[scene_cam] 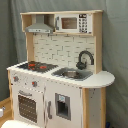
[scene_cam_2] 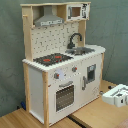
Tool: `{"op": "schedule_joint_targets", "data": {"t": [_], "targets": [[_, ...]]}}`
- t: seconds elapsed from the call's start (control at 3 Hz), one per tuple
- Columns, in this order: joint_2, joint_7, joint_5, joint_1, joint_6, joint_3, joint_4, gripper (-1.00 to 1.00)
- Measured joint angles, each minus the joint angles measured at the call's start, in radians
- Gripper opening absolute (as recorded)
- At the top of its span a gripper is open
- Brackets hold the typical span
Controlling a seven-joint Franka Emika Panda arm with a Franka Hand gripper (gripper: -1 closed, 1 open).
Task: Play with the kitchen
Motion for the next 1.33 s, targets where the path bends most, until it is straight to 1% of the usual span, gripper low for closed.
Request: {"op": "schedule_joint_targets", "data": {"t": [0.33,0.67,1.0,1.33], "targets": [[0.002,-0.010,0.010,-0.039,0.031,-0.092,0.000,1.00],[0.002,-0.048,0.010,-0.106,0.096,-0.129,0.000,1.00],[0.002,-0.140,0.010,-0.133,0.128,-0.155,0.000,1.00],[0.002,-0.228,0.010,-0.167,0.148,-0.203,0.001,1.00]]}}
